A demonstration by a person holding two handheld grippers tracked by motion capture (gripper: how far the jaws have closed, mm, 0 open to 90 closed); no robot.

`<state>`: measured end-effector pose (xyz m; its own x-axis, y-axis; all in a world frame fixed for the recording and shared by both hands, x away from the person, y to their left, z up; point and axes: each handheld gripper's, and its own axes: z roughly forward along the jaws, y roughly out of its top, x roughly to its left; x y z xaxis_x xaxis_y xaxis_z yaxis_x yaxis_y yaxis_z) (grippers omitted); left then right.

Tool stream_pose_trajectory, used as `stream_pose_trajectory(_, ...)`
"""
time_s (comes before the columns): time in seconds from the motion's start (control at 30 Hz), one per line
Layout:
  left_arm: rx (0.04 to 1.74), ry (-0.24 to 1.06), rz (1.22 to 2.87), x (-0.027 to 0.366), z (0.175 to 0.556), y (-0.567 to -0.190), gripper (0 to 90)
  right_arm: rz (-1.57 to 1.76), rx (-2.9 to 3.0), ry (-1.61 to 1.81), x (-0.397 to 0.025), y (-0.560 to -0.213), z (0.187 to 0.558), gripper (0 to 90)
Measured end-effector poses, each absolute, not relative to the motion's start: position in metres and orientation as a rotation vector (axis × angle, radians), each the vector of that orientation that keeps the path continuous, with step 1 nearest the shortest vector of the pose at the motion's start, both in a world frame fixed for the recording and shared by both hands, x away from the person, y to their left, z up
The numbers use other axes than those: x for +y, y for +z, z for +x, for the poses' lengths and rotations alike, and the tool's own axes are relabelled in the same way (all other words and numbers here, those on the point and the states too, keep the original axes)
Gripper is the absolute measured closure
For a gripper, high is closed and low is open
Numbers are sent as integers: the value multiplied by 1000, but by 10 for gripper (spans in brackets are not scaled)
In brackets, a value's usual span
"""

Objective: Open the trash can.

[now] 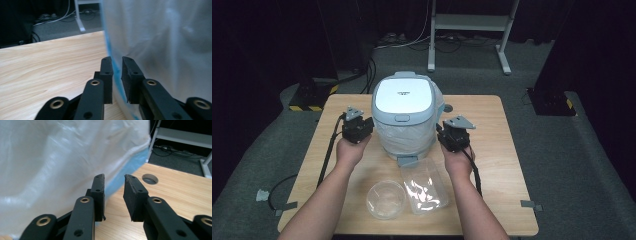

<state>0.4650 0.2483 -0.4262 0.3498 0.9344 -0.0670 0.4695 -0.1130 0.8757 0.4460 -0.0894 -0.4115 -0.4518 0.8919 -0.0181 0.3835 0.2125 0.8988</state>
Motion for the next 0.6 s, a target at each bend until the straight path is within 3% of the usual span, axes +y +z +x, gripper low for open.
stream_pose_trajectory(0.4,1324,675,1790,293,412,-464,597,1119,1875,1261,-120,-429,400,629)
stream_pose_trajectory(0.6,1375,612,1871,308,379,-488,460,1097,1880,1272,-123,-439,378,600)
